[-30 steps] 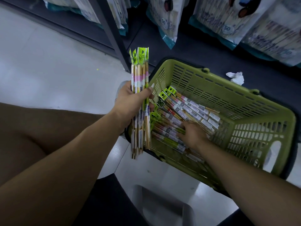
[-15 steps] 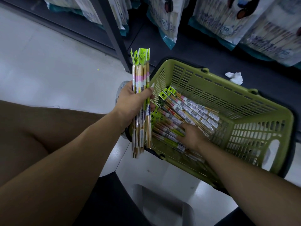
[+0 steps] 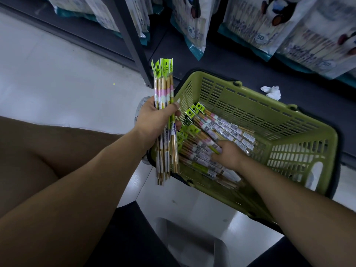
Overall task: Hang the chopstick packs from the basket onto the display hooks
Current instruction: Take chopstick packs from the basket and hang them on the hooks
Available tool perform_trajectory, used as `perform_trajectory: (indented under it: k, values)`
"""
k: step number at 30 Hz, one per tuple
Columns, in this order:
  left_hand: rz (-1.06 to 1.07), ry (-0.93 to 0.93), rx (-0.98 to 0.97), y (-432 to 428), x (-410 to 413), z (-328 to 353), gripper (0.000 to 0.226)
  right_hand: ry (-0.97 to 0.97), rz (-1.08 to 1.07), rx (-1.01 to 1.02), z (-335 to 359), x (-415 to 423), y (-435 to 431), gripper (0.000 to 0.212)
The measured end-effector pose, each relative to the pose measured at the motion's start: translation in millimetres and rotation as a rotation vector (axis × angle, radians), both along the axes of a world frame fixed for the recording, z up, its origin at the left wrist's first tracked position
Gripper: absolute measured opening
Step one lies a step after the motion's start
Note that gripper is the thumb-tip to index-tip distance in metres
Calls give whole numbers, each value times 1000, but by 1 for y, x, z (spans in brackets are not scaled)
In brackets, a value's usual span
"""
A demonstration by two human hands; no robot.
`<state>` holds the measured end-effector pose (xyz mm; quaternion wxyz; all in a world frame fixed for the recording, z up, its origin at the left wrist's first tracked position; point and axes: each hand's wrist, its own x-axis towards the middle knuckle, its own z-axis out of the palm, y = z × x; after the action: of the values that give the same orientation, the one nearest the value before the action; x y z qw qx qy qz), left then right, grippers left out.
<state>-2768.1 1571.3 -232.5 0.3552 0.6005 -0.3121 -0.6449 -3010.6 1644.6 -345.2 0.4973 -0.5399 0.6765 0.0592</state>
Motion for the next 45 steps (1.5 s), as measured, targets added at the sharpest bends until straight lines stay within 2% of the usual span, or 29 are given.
perform_trajectory:
  k: [2, 5, 9, 12, 14, 17, 19, 23, 26, 29, 32, 34, 39, 41, 45]
  values:
    - [41, 32, 18, 0, -2, 0, 19, -15, -29, -9, 15, -5, -10, 46]
    - [74, 17, 42, -1, -7, -3, 19, -32, -120, -78, 41, -10, -25, 11]
    - [27, -4, 12, 3, -18, 4, 34, -253, -241, -104, 99, 2, -44, 3]
    - [-49, 14, -42, 8, -36, 22, 52, -361, -291, -152, 144, 18, -52, 6]
    - [-76, 77, -85, 9, -50, 34, 55, -344, -214, -239, 172, 30, -52, 9]
    - [-32, 163, -127, 5, -66, 52, 38, -187, -7, -357, 204, 41, -48, 44]
    - [-21, 198, -128, 2, -74, 65, 41, -131, 43, -369, 220, 40, -46, 56]
    - [-25, 264, -170, -4, -87, 97, 30, -129, 74, -476, 253, 30, -44, 49]
    - [-28, 247, -227, -8, -87, 122, 25, -109, 14, -563, 275, 24, -41, 26]
    - [-32, 224, -281, -13, -86, 147, 24, -175, -163, -668, 292, 21, -38, 18]
    - [-56, 253, -299, -20, -85, 175, 29, -374, -438, -696, 314, 22, -37, 21]
    - [-96, 288, -335, -26, -84, 192, 24, -479, -535, -702, 328, 20, -38, 18]
    - [-192, 247, -525, -41, -83, 227, 22, -459, -591, -932, 363, 11, -47, 8]
    - [-229, 236, -596, -47, -85, 242, 15, -491, -621, -1037, 385, 5, -56, 5]
    - [-302, 244, -708, -59, -95, 265, 20, -503, -540, -1164, 428, 2, -77, 12]
